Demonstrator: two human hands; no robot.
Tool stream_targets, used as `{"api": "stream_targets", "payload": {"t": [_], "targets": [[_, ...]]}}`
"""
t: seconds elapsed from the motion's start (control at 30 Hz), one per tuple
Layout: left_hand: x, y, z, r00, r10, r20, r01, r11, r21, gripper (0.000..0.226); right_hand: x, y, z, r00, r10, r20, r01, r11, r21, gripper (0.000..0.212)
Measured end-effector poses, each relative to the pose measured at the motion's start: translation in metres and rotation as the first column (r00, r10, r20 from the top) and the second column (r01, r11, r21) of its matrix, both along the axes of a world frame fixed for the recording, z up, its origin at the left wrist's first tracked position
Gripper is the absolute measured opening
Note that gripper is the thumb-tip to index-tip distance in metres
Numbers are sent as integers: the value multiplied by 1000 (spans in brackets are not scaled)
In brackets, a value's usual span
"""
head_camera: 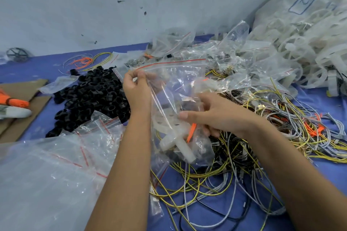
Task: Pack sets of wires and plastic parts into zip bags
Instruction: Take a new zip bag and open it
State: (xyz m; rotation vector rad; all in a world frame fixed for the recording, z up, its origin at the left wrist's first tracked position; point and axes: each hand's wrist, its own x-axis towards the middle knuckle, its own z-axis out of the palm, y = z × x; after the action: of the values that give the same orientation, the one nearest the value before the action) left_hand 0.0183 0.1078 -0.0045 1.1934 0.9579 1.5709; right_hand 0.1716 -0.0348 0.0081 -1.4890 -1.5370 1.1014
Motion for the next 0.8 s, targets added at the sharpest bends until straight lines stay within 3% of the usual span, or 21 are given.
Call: {"api": "stream_targets", "payload": {"t": [0.07,0.13,0.23,0.3,0.33,0.4,0.47,0.5,0.57,0.6,0.67,0.8], "targets": [[1,2,2,998,41,-51,-42,999,-34,26,-4,9,-3,1000,-30,6,30,999,-19,33],[-1,4,6,992,-35,-121,13,984,-177,20,0,19,-4,995,-89,-53,89,996,-7,21],[-8,6,13,937,-317,-147,220,861,-460,51,11,39,1,945,-250,-210,252,968,-17,17],[-8,9,17,897,-392,-204,241,820,-519,67,17,60,11,855,-407,-320,413,909,-54,19],[-4,12,21,915,-372,-158,250,827,-504,66,20,74,19,802,-473,-365,482,873,-74,21],[9,20,32,969,-232,81,244,872,-423,51,27,110,38,711,-538,-453,568,819,-81,26],[25,34,46,921,-120,370,245,919,-311,37,34,148,61,610,-482,-628,574,816,-69,23],[33,41,52,889,-117,443,252,932,-261,37,36,165,73,522,-418,-744,556,828,-76,20],[44,52,61,905,-135,404,235,949,-210,42,39,189,88,340,-316,-886,509,854,-109,24],[49,55,61,930,-140,341,217,955,-200,40,40,197,89,298,-310,-903,494,860,-132,32],[53,56,56,964,-152,218,197,960,-200,30,38,202,82,347,-364,-865,481,860,-169,45],[50,47,26,971,-235,42,238,940,-243,16,31,175,49,648,-473,-597,559,828,-48,26]]}}
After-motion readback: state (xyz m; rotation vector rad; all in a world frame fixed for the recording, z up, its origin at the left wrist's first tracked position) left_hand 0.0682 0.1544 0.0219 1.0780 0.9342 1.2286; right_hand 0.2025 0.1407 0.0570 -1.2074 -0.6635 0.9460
